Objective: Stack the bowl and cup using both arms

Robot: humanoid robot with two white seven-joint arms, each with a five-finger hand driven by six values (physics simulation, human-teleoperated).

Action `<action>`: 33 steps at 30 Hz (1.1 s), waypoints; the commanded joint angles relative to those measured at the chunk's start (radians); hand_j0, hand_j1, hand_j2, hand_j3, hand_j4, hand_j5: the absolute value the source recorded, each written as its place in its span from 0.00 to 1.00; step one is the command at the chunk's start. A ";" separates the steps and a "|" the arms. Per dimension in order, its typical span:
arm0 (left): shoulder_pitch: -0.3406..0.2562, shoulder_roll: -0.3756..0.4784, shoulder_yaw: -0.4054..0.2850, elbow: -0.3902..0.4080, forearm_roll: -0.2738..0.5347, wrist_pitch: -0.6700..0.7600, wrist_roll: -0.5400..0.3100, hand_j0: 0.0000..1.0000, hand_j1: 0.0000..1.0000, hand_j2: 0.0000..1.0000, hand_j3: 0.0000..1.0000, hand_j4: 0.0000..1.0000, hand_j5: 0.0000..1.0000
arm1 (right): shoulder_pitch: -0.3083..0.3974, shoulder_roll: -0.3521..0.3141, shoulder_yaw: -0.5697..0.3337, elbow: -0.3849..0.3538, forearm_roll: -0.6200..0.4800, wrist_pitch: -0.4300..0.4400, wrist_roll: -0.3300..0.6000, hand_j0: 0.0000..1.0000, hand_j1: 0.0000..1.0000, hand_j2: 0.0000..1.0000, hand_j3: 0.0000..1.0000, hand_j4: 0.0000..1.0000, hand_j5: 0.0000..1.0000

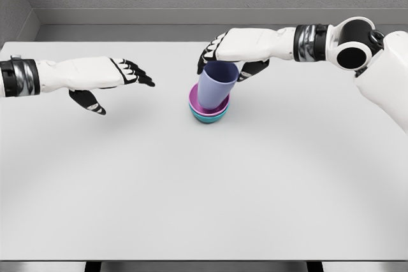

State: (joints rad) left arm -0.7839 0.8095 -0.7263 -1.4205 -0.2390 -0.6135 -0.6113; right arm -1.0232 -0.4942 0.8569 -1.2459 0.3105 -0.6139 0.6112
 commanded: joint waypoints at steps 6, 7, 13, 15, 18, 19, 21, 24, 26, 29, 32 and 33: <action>0.000 0.002 0.001 -0.009 0.006 0.003 0.000 1.00 1.00 1.00 1.00 1.00 1.00 | 0.003 0.002 0.002 0.008 -0.005 0.003 0.000 0.71 0.71 0.71 0.71 0.71 0.71; 0.011 0.002 0.002 -0.018 0.006 0.003 0.000 1.00 1.00 1.00 1.00 1.00 1.00 | 0.003 0.002 0.004 0.008 -0.005 0.003 0.000 0.71 0.71 0.71 0.71 0.71 0.71; 0.014 0.002 0.013 -0.021 0.006 0.003 0.000 1.00 1.00 1.00 1.00 1.00 1.00 | 0.002 0.009 0.004 0.013 -0.005 0.003 0.000 0.71 0.71 0.71 0.71 0.71 0.71; 0.014 0.002 0.011 -0.021 0.006 0.003 0.000 1.00 1.00 1.00 1.00 1.00 1.00 | 0.002 0.011 0.004 0.016 -0.004 0.003 0.000 0.71 0.71 0.71 0.71 0.71 0.71; 0.014 0.002 0.011 -0.021 0.006 0.003 0.000 1.00 1.00 1.00 1.00 1.00 1.00 | 0.002 0.016 0.004 0.023 -0.004 0.003 0.000 0.71 0.71 0.71 0.71 0.71 0.71; 0.014 0.002 0.011 -0.021 0.006 0.003 0.000 1.00 1.00 1.00 1.00 1.00 1.00 | 0.002 0.016 0.004 0.025 -0.004 0.003 0.000 0.71 0.71 0.71 0.71 0.71 0.71; 0.014 0.002 0.013 -0.023 0.006 0.003 0.000 1.00 1.00 1.00 1.00 1.00 1.00 | 0.002 0.017 0.004 0.025 -0.004 0.003 0.000 0.71 0.71 0.71 0.71 0.71 0.71; 0.014 0.002 0.013 -0.021 0.006 0.003 0.000 1.00 1.00 1.00 1.00 1.00 1.00 | 0.002 0.017 0.004 0.026 -0.004 0.003 0.000 0.71 0.71 0.71 0.71 0.71 0.71; 0.014 0.002 0.011 -0.023 0.006 0.003 0.000 1.00 1.00 1.00 1.00 1.00 1.00 | 0.002 0.017 0.004 0.026 -0.004 0.003 0.000 0.75 0.75 0.75 0.75 0.75 0.75; 0.014 0.003 0.013 -0.023 0.006 0.003 0.000 1.00 1.00 1.00 1.00 1.00 1.00 | 0.002 0.022 0.002 0.026 -0.002 0.003 0.000 1.00 1.00 1.00 1.00 1.00 1.00; 0.014 0.002 0.013 -0.023 0.006 0.003 0.000 1.00 1.00 1.00 1.00 1.00 1.00 | 0.002 0.022 0.002 0.026 -0.002 0.003 0.000 1.00 1.00 1.00 1.00 1.00 1.00; 0.014 0.003 0.013 -0.021 0.006 0.003 0.000 1.00 1.00 1.00 1.00 1.00 1.00 | 0.002 0.022 0.002 0.026 -0.004 0.003 0.000 1.00 1.00 1.00 1.00 1.00 1.00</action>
State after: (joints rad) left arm -0.7701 0.8118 -0.7140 -1.4431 -0.2391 -0.6135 -0.6114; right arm -1.0216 -0.4729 0.8602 -1.2194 0.3134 -0.6137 0.6113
